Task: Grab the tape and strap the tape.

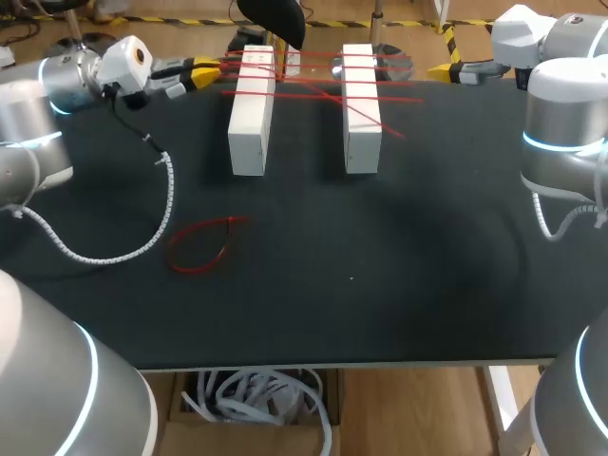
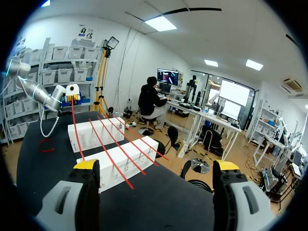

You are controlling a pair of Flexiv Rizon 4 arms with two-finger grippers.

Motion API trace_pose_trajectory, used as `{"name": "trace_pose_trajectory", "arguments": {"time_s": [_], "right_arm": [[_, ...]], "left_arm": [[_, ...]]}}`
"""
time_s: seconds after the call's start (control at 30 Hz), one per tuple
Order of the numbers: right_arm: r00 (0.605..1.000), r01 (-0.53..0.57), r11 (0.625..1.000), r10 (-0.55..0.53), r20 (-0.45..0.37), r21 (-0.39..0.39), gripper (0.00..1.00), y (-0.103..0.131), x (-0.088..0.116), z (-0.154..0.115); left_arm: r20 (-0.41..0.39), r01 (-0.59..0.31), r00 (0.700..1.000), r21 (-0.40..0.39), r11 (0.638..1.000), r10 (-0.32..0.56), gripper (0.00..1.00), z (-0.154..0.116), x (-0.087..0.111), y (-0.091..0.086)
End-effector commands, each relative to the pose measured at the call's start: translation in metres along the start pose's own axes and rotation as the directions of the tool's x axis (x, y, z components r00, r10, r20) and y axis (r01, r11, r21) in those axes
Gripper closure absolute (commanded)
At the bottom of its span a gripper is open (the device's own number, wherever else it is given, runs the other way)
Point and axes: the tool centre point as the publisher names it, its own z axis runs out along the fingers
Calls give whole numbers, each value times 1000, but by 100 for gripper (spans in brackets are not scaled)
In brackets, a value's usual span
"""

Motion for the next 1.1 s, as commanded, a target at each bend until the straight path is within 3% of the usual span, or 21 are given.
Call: {"name": "trace_pose_trajectory", "arguments": {"time_s": [0.03, 0.57, 0.87, 1.1], "right_arm": [[1000, 0, 1000, 0, -1, 2, 0, 0, 0, 0], [1000, 0, 1000, 0, -1, 2, 0, 0, 0, 0], [1000, 0, 1000, 0, -1, 2, 0, 0, 0, 0], [1000, 0, 1000, 0, -1, 2, 0, 0, 0, 0]], "left_arm": [[8, 5, 1000, 39, 999, -5, 100, 1, 5, 0], [31, 48, 998, 150, 988, -53, 100, 22, 33, -56], [79, 73, 993, 162, 984, -87, 100, 33, 49, -96], [118, 69, 989, 163, 984, -89, 100, 42, 60, -117]]}}
